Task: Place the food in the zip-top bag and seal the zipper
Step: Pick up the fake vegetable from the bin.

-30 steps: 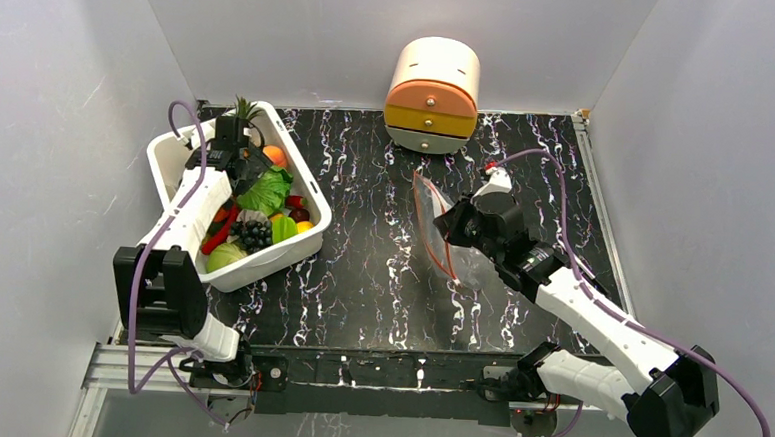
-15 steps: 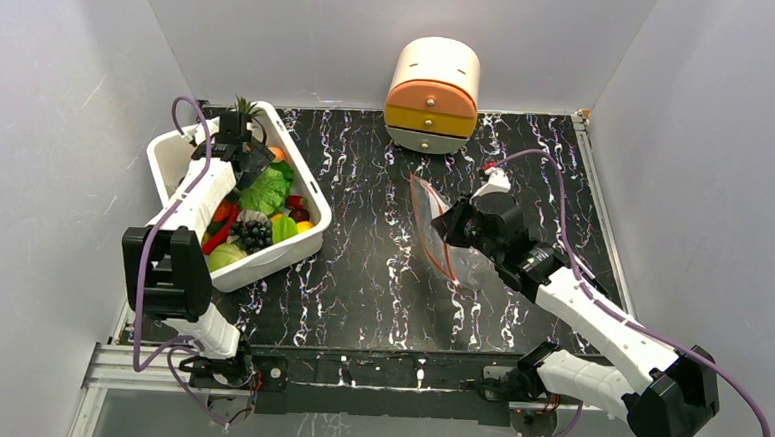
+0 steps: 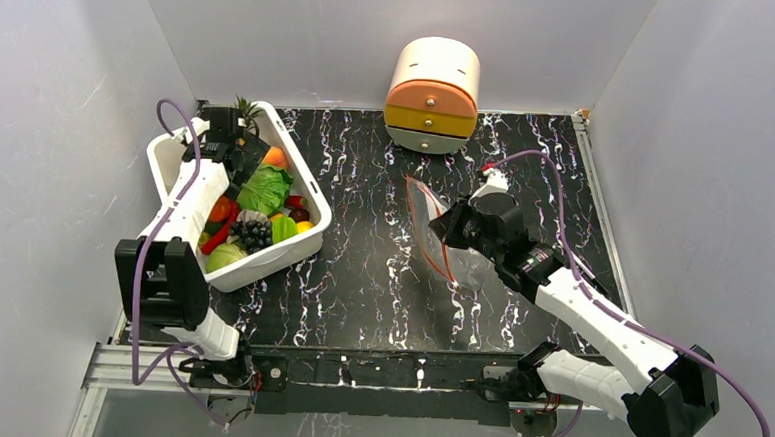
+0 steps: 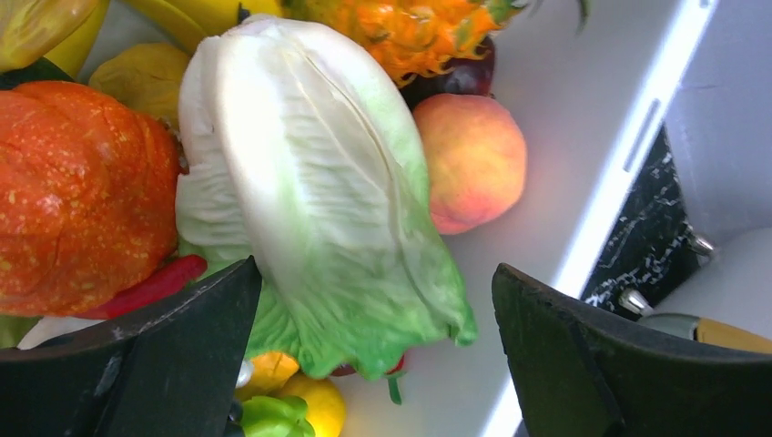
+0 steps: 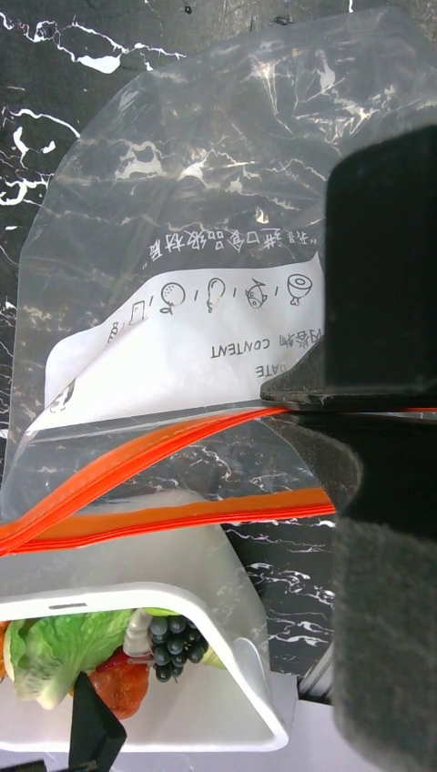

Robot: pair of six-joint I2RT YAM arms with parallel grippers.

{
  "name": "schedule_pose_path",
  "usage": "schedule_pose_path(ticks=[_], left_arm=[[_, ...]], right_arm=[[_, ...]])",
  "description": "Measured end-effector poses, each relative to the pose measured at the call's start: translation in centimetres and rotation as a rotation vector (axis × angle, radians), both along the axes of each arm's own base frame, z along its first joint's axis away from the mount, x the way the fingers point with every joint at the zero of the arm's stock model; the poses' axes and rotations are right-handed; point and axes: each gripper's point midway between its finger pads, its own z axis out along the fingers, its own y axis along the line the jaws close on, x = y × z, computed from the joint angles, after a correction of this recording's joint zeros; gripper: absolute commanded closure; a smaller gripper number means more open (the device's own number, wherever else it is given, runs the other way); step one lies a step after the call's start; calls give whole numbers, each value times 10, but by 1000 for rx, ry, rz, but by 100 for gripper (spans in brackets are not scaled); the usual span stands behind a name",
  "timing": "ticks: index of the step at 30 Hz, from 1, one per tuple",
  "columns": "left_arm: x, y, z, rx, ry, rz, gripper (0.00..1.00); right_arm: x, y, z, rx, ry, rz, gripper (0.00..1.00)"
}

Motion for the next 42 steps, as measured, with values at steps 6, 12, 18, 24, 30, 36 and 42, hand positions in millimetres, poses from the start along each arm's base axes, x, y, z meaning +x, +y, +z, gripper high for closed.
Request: schedule_pose_path(ticks=[6,12,18,24,30,36,42], left_arm=[[1,8,-28,-5,76,32,2],[1,10,-36,1,94,39,2],[2,10,-50,4,129,39,11],[-4,12,-56,12,143,44,42],[-16,10,-57,12,138,25,49],[-24,6,-49,11,123,-26,50],[-27,-6,-20,-1,55,-150,53]], right_arm=[[-1,0,-3,1,4,3,100],[-3,-1,-4,2,2,4,100],[-3,-1,-4,3,1,5,100],[-3,0,-3,12,4,5,100],[-4,0,-3,18,9,1,100],[-5,1,-2,34,16,-2,100],[-7,1,-4,41,38,-7,100]])
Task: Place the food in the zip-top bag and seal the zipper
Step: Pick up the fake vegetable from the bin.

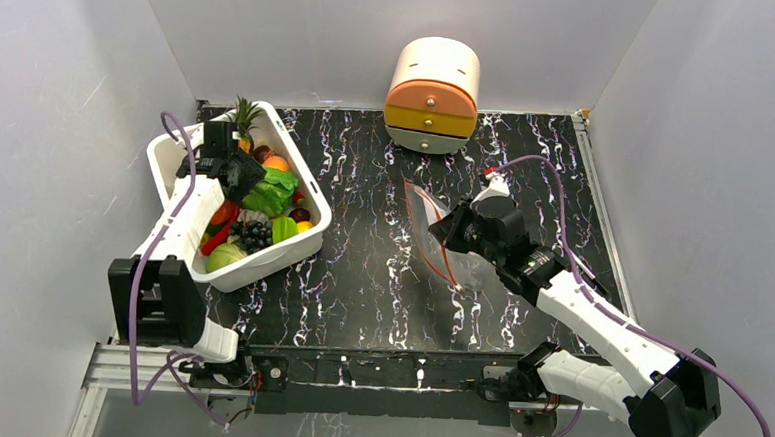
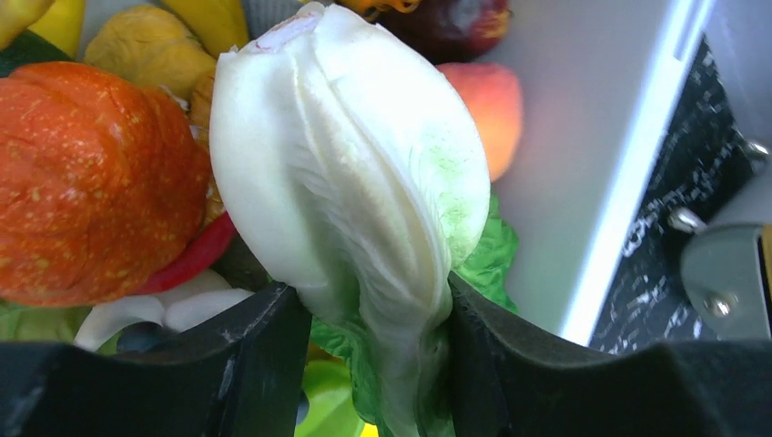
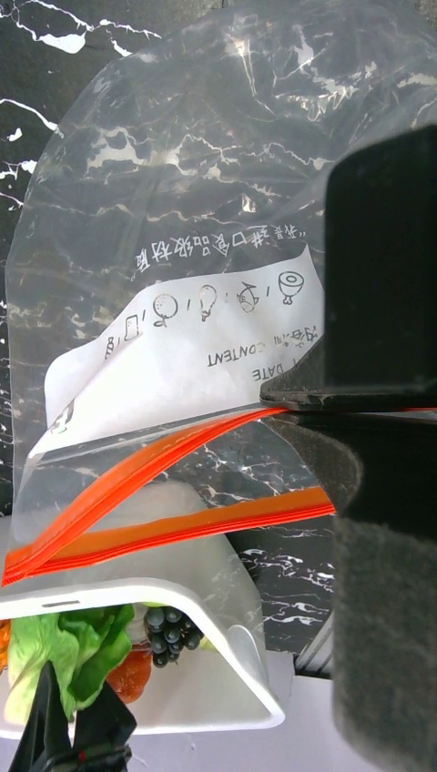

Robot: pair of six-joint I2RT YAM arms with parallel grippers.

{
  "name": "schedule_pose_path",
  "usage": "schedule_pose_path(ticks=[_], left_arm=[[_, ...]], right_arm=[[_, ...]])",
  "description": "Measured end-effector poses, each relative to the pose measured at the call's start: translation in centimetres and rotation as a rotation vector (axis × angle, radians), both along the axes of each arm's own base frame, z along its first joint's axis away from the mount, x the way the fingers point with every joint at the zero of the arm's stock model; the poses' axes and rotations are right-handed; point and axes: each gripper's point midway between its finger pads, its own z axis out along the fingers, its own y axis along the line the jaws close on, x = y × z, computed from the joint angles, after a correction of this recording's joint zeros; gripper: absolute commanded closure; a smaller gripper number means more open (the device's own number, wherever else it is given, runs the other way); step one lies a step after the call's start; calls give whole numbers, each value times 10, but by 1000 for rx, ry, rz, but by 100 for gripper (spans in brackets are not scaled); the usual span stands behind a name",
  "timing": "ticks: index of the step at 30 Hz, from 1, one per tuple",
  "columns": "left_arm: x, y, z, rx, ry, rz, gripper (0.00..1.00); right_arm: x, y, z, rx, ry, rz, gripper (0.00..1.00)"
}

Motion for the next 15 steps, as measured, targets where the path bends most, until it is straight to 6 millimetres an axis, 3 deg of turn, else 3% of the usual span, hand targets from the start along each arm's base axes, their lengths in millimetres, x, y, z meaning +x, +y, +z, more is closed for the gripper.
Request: schedule_pose_path(ticks=[11,15], left_arm=[[-16,-22,40,-22,-84,-199,53],[-21,-40,60,-71,-137,-299,53]], right_arm=[[0,2,5,26,16,-15,100],[5,3,11,45,11,-37,100]])
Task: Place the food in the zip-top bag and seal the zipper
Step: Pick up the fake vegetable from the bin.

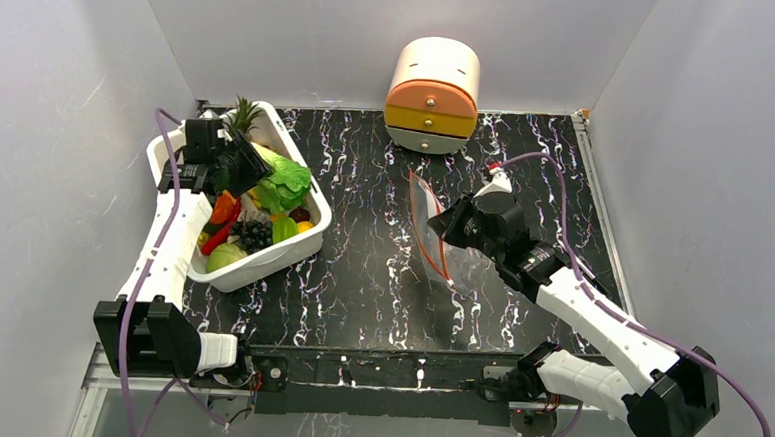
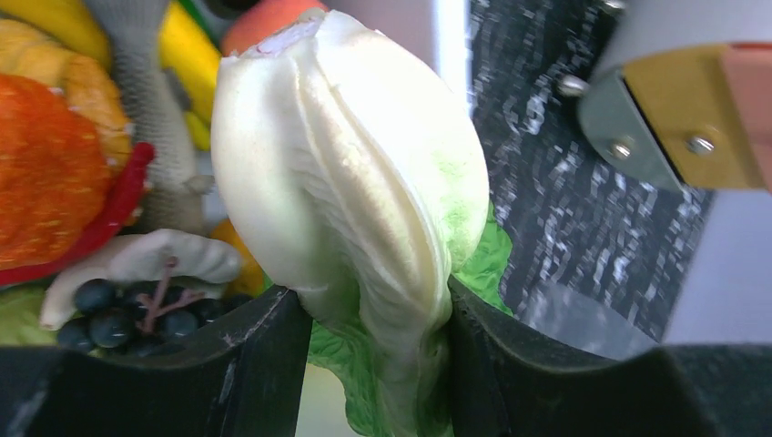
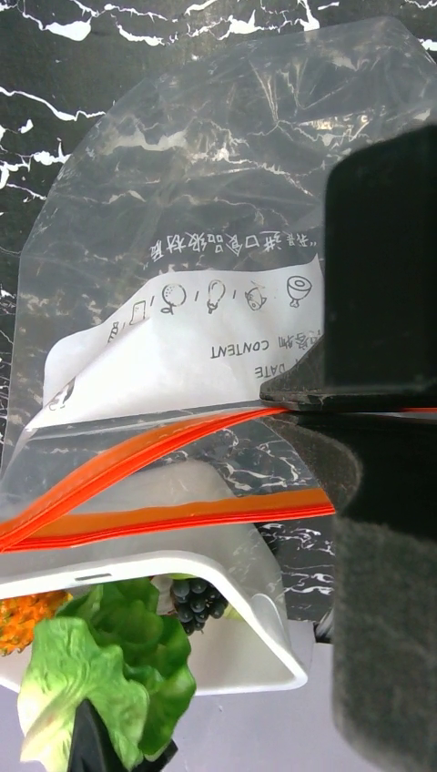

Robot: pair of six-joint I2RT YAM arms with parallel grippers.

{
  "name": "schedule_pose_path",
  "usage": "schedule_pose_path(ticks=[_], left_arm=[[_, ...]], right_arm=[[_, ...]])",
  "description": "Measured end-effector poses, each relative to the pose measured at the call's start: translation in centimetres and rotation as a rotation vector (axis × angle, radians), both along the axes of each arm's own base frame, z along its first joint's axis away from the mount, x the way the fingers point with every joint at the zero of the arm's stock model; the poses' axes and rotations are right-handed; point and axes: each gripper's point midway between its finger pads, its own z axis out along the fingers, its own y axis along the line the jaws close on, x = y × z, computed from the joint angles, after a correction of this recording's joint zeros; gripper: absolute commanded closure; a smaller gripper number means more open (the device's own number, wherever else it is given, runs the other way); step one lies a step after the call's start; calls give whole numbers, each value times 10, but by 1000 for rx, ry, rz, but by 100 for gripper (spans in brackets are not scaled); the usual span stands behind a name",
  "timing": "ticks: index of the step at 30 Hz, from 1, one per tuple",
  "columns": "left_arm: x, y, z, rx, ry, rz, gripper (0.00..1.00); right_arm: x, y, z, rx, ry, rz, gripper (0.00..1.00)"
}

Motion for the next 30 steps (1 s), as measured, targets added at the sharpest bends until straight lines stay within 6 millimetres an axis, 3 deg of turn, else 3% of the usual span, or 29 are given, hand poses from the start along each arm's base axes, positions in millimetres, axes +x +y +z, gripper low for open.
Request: schedule_pose_path(ticks=[6,14,17,23,30], left_arm=[[-3,-37,31,-131,-74,-184,54],[-16,-80,52,-259,-118,-397,55],[-23,-104,61,-294,-146,-504,55],[-54,-164,84,-394,-202,-783,54],[-88,-200,85,-446,-208,-996,54]], right_arm=[[6,3,-4,7,15,-13,100],[14,10,-7,-7,5,-2,100],[22,8,0,-48,-40,-2,100],[38,2,23,-142,-201,13,100],[48,2,39,-225,-345,63,100]])
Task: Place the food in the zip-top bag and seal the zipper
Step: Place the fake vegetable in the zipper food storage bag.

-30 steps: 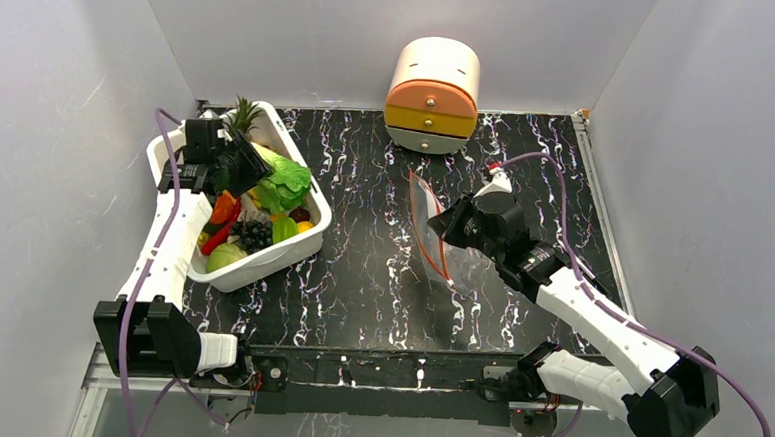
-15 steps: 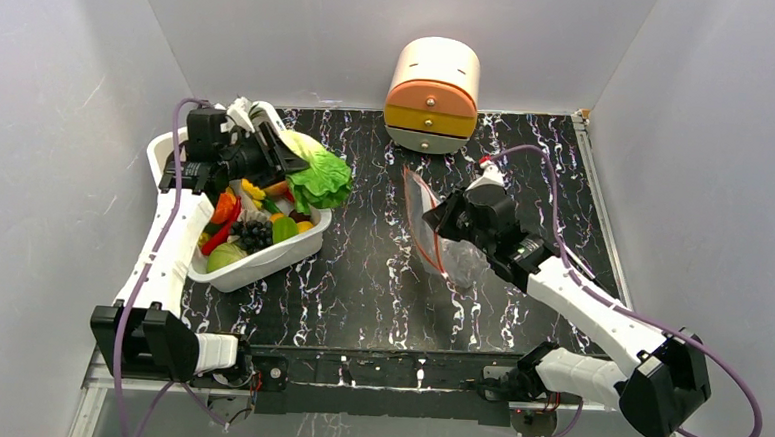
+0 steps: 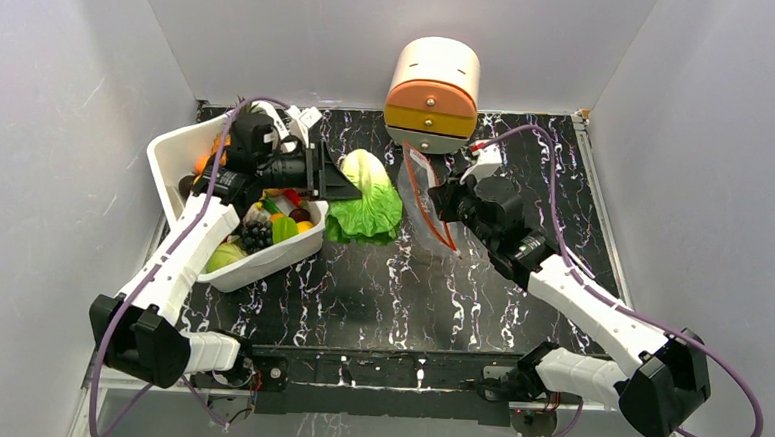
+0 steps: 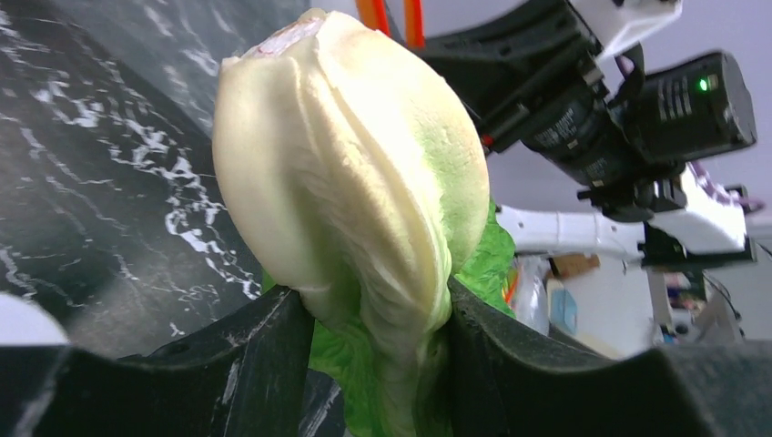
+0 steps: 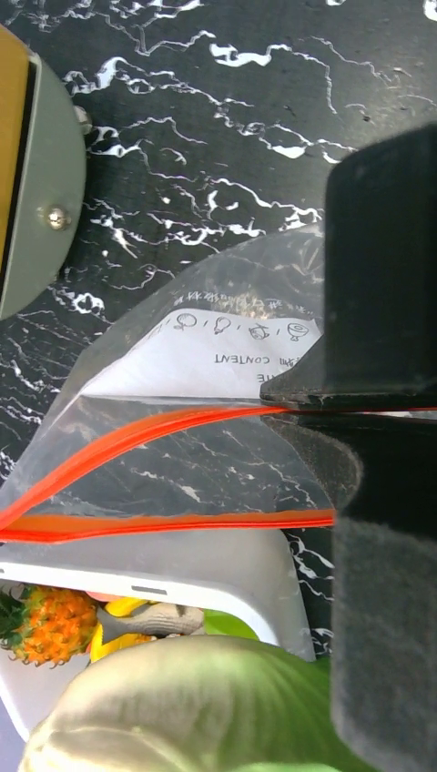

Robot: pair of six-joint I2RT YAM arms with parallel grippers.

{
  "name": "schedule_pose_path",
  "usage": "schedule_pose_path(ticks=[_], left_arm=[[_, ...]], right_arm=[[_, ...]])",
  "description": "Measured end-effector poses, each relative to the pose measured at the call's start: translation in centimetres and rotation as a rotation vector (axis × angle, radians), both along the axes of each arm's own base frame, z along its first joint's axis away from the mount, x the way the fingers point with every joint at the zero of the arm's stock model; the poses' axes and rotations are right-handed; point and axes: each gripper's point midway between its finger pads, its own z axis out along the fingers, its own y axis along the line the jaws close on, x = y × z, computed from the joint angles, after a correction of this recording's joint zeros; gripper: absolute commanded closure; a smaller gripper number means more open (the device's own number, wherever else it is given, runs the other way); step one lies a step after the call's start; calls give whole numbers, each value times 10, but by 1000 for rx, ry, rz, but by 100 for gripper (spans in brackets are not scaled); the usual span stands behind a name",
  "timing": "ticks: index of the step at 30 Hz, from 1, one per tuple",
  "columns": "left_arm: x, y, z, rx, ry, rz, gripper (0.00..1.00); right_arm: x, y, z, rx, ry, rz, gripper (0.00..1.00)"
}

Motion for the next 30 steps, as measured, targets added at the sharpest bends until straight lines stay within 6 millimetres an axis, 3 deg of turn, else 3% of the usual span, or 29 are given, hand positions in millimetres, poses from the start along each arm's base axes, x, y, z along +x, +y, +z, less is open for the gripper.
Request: schedule_pose_path(ticks=[6,13,17,20,30], left_arm=[[-31,-27,-3,-83,32,-169,54],[-63,-59,1,-141,37,-355,54],[-74,-67,3,-156,27,-415,54],[-71,-70,-2,-159,29,-426,56],[-54,-69,-85,34,222,-378,58]], right_arm=[[1,4,3,-48,-75,56,100],[-2,9,-10,-80,-87,109,100],[-4,12,-11,-84,-96,135,100],[-7,16,-9,-77,-107,163,100],[-28,13,20,-31,-215,228,100]])
